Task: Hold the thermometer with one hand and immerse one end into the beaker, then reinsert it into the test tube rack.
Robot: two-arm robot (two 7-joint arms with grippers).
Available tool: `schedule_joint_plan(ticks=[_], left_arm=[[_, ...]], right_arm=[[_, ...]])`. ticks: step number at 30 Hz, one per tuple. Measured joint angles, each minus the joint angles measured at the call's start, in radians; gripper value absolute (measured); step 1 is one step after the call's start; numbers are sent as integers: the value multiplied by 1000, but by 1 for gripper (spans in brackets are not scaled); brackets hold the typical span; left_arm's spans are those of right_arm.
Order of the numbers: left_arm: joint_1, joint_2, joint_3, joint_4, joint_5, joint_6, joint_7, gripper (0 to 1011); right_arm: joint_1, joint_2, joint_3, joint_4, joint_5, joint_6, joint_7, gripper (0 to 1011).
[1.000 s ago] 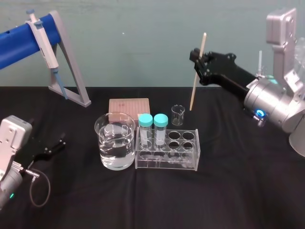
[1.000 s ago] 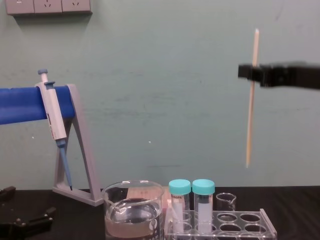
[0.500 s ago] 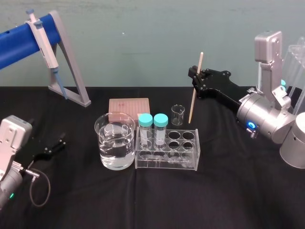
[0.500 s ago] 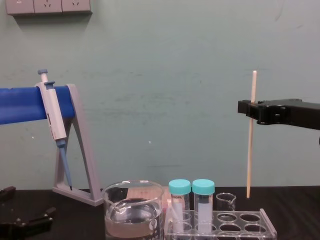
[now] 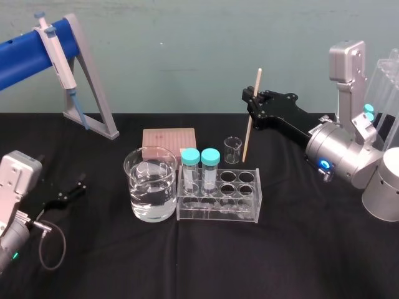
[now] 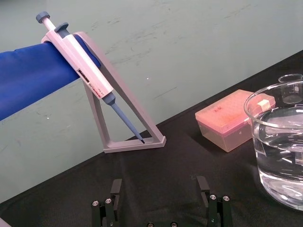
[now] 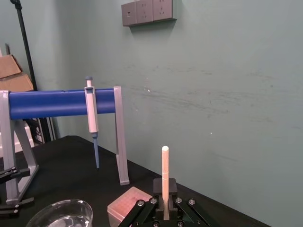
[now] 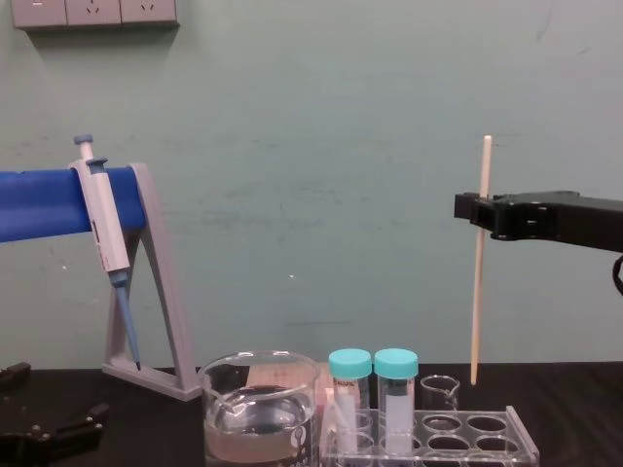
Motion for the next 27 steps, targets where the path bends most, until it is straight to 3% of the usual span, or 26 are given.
schedule_joint_plan(ticks=[11,27], left_arm=[[0,0,0,0,0,0,0,1004],[0,0,0,0,0,0,0,1004]], right_arm=[[-54,10,26,-66,1,14,-25,55],[-56,-8,26,-3,5,6,-17,55]])
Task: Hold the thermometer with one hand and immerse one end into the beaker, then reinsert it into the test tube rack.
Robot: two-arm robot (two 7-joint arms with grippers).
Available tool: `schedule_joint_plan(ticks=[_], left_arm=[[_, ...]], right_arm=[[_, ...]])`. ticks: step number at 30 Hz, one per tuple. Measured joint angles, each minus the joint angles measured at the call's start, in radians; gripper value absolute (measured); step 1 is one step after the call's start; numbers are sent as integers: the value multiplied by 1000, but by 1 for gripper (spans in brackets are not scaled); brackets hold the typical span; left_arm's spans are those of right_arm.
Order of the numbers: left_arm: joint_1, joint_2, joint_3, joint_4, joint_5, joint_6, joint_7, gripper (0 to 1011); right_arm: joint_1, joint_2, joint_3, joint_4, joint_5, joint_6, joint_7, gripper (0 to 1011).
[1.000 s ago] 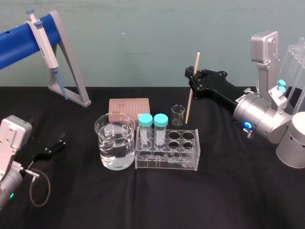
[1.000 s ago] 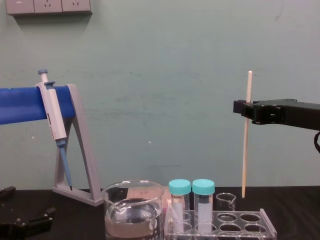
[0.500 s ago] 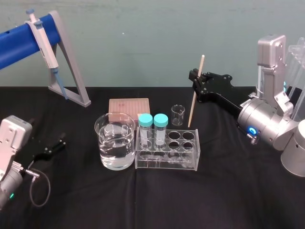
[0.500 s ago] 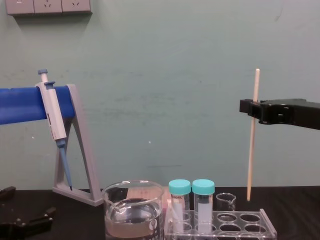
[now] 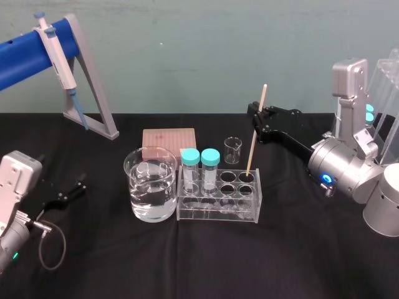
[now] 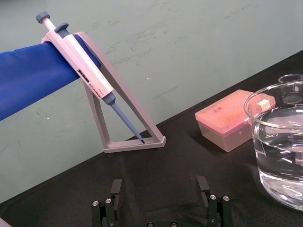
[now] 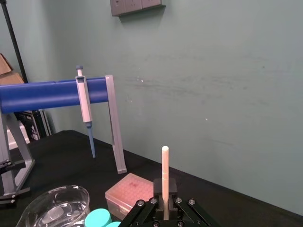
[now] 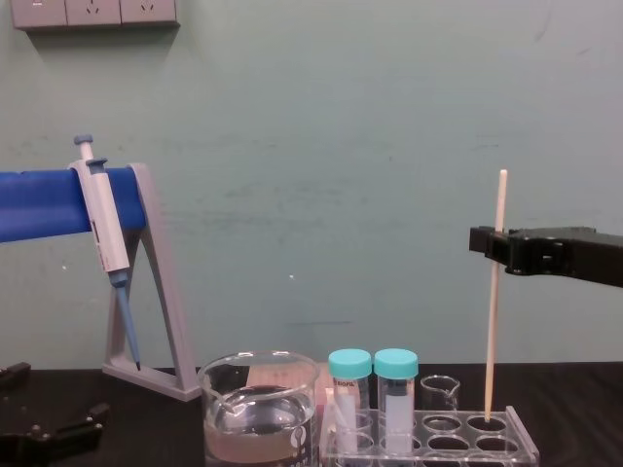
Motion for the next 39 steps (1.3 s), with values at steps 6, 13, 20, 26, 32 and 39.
schedule_joint_plan(ticks=[6,13,20,26,32,39], left_arm=[[0,0,0,0,0,0,0,1004],[0,0,0,0,0,0,0,1004],[0,0,0,0,0,0,0,1004],[0,0,0,0,0,0,0,1004],[0,0,0,0,0,0,0,1004],[0,0,0,0,0,0,0,1004]], right_arm=[[9,-9,-7,30,-5,-4,8,55],[13,-17,-16,62,-18,-18,14,55],[15,-27,-22,96,-28,-55,34,55],[15,-32,-24,112,-30,-59,41,55],[14,-36,-23,128,-32,-60,45,55],[14,-41,-18,145,-28,-62,49,55]])
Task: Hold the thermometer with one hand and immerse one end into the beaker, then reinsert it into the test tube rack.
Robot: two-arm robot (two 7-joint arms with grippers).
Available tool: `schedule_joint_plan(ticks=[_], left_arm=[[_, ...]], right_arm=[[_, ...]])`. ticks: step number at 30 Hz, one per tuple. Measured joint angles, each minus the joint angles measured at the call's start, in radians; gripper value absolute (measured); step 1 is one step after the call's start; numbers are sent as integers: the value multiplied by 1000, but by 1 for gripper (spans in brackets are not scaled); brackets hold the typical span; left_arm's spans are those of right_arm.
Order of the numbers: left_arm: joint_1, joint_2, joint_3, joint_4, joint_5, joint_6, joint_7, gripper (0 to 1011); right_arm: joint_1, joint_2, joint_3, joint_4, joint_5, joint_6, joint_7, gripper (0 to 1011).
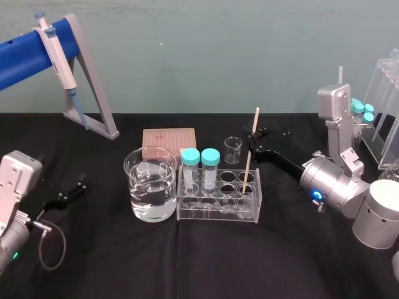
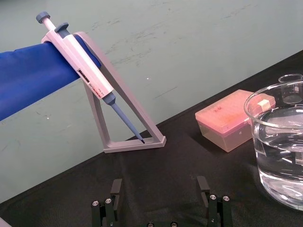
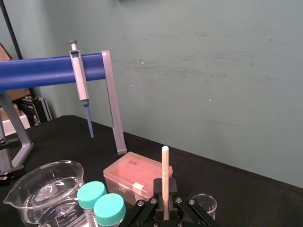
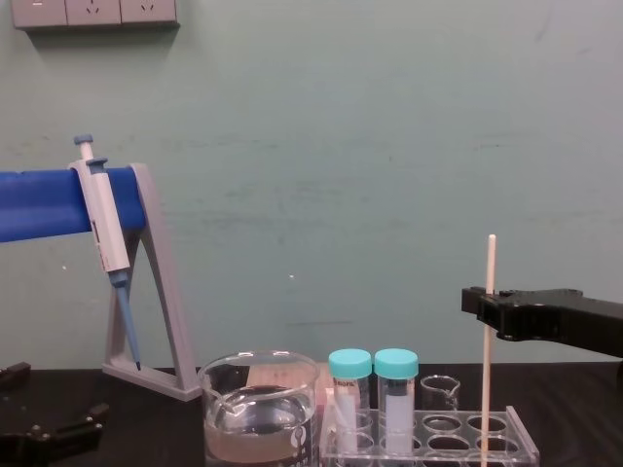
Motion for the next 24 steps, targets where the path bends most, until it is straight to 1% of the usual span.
schedule_joint_plan(ticks=[19,22,24], left_arm=[[0,0,0,0,0,0,0,1004],[0,0,0,0,0,0,0,1004],[0,0,0,0,0,0,0,1004]], right_arm=[[5,-13,-1,36,10,1,9,55],[5,-13,-1,37,10,3,8,88],[4,-14,0,37,9,4,4,172]])
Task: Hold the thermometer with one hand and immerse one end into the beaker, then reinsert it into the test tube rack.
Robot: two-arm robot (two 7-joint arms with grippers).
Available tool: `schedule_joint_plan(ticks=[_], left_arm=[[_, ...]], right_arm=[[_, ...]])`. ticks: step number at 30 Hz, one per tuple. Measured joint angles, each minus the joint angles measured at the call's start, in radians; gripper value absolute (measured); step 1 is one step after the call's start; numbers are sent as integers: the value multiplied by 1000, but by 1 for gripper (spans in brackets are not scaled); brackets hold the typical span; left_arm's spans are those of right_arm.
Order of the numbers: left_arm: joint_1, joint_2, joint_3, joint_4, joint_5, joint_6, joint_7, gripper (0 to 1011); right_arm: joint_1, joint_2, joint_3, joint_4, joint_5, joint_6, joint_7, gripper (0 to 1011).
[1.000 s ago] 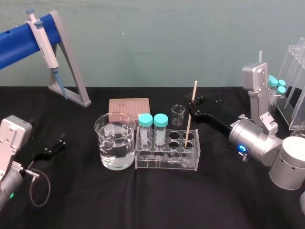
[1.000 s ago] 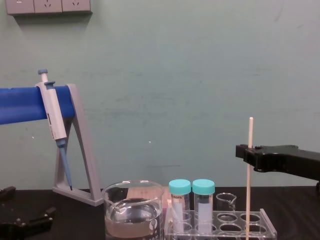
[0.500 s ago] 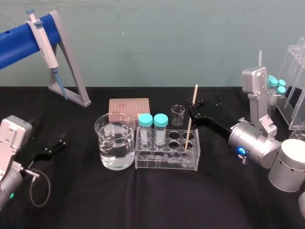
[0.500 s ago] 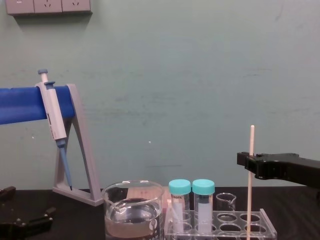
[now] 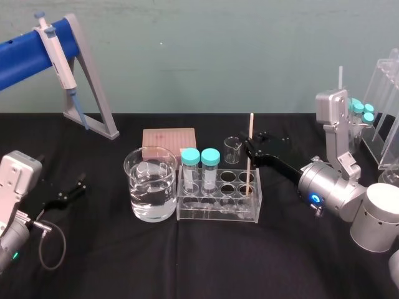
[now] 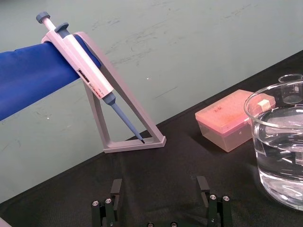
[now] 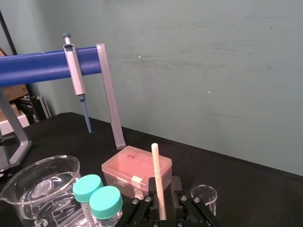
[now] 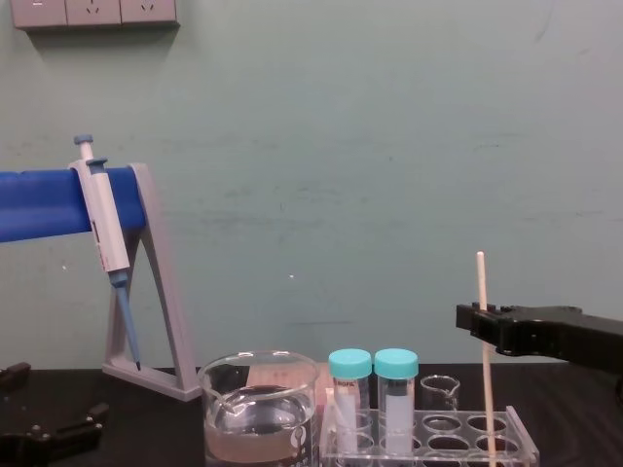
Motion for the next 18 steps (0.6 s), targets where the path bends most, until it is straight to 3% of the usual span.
schedule_joint_plan(ticks=[18], left_arm=[[0,0,0,0,0,0,0,1004]], right_arm=[[-7,0,10,-6,-7,4,-15,731]])
